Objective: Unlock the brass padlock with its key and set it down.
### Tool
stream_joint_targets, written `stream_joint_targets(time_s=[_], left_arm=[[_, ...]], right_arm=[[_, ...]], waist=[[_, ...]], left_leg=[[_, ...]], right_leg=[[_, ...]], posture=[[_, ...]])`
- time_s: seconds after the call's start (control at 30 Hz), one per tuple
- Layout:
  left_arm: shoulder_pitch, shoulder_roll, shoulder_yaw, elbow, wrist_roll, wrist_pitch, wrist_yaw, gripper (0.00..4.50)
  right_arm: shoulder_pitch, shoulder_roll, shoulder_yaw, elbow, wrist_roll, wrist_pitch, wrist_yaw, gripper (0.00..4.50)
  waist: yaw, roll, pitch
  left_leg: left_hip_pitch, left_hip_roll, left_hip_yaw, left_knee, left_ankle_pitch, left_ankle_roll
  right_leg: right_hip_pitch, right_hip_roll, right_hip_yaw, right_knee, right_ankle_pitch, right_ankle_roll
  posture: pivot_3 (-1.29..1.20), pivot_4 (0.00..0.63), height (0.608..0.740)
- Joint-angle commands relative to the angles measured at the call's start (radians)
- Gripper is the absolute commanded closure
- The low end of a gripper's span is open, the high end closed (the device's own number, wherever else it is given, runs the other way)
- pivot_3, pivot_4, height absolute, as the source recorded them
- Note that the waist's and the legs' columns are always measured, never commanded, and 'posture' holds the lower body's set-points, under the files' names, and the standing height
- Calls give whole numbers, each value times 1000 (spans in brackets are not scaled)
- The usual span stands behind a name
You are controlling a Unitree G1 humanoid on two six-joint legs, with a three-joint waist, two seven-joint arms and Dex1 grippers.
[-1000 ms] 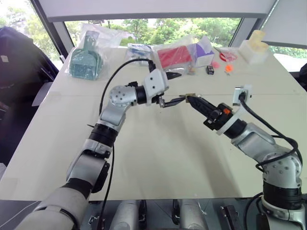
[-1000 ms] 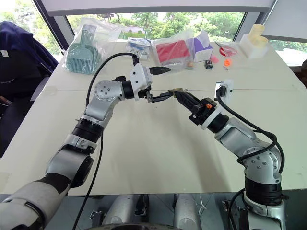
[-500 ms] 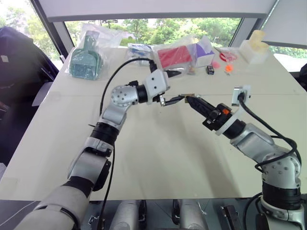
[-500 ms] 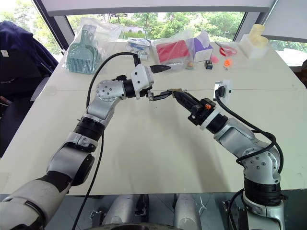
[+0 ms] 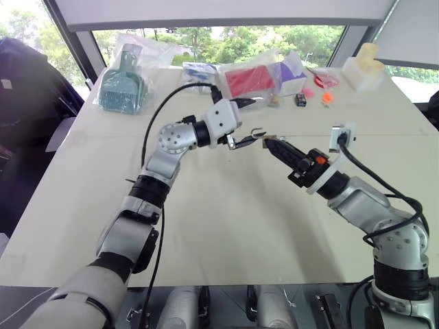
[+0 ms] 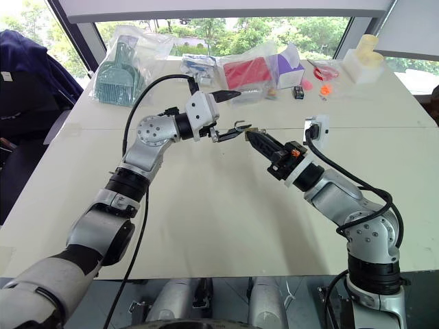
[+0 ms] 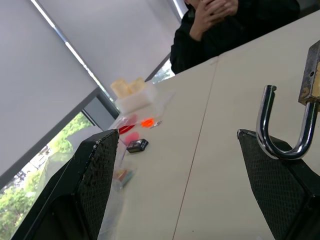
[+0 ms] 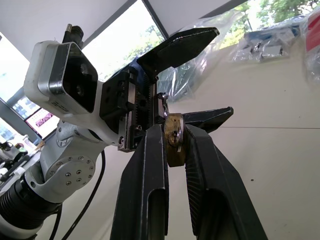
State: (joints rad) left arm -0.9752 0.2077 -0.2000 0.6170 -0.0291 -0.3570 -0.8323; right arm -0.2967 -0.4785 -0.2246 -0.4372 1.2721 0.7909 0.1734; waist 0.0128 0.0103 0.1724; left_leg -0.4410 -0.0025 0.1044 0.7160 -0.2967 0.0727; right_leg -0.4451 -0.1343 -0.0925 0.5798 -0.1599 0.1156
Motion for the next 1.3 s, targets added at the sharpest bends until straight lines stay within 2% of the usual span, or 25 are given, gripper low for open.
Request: stream_joint_targets(time_s=[0.03,0.2,0.33,0.5,0.7,0.83,1.0,1.17,1.3], left_arm=[[6,35,-5,-16,21,36,-22,580],[115,134,-29,-123,-22,208,-182,580],[228,201,12,-370,-174,479,-300,580],[317,272,49,-602,-302,745,-311,580],[375,317,55,-729,-349,852,-291,580],[383,327,53,-729,-346,856,-280,555],[370,328,52,-691,-335,841,-264,555],[384,348,51,-695,-337,846,-267,555],[416,373,70,-717,-351,879,-246,555]], right_arm=[[-4,15,-13,-22,12,-13,-20,4500],[23,34,1,41,-5,22,-87,4500],[41,48,47,118,-47,72,-114,4500],[-17,71,67,244,-62,139,-118,4500],[-109,74,72,389,-131,209,-118,4500],[-121,58,73,400,-170,243,-89,2683],[-100,14,51,363,-209,267,-36,83],[21,-175,35,197,-331,211,84,83],[199,-315,-77,41,-384,110,241,83]], waist=[[-1,0,0],[-8,0,0],[-6,0,0],[-5,1,0],[-5,1,0],[-4,1,0],[-2,1,0],[3,1,0],[0,1,0]], left_leg=[[0,0,0,0,0,0],[1,0,0,-1,0,0],[0,1,0,-1,2,-4],[0,0,0,0,4,-7],[0,0,-1,-1,4,-7],[0,0,0,-1,4,-8],[0,0,0,-1,4,-8],[0,-1,-1,0,4,-8],[-1,-1,0,-1,4,-7]], right_leg=[[0,0,0,0,0,0],[0,0,0,1,0,0],[-1,0,0,2,0,0],[-1,0,0,0,-2,-4],[-1,1,0,2,-2,-4],[-1,1,0,2,-2,-3],[0,1,0,2,-2,-3],[0,1,0,0,-2,-3],[0,0,0,-1,-2,-1]], posture=[[0,150,735],[0,150,735],[0,150,735],[0,150,735],[0,150,735],[0,150,735],[0,150,735],[0,150,735],[0,150,735]])
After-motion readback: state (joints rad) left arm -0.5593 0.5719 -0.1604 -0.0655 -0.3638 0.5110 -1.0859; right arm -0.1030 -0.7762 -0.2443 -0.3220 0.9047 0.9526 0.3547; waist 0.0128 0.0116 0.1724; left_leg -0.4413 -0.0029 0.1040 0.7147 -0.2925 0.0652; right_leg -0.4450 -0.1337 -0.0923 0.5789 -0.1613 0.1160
